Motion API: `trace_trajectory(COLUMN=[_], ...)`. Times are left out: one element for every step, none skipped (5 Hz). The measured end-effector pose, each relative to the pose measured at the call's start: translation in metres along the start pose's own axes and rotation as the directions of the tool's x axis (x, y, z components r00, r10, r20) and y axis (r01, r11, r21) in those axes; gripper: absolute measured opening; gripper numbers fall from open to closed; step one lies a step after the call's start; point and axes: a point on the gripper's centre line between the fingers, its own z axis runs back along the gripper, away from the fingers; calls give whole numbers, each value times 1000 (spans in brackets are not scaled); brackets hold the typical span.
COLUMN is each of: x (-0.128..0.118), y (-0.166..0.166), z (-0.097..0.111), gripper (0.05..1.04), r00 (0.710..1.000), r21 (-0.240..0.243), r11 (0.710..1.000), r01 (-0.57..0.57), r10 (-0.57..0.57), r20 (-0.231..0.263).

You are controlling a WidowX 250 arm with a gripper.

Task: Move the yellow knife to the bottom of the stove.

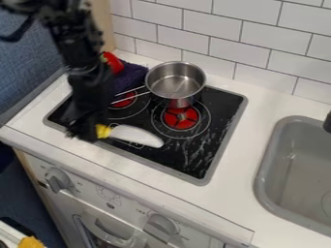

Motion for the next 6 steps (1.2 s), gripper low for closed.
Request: trace_trajectory(x=[-28, -35, -46, -56, -58, -60], y=[-4, 7, 11, 16, 14, 12], z=[3, 3, -5, -8, -11, -14], gripper=[437, 437, 437, 437, 437, 437], r00=[996, 995, 992, 990, 991, 990], r21=[76, 120, 123, 99, 72, 64], r11=[994, 989, 985, 988, 991, 991], r01=[-82, -90, -120, -115, -112, -121], r10=[83, 94, 125, 122, 117, 125], r20=[-14, -27, -34, -72, -70, -59])
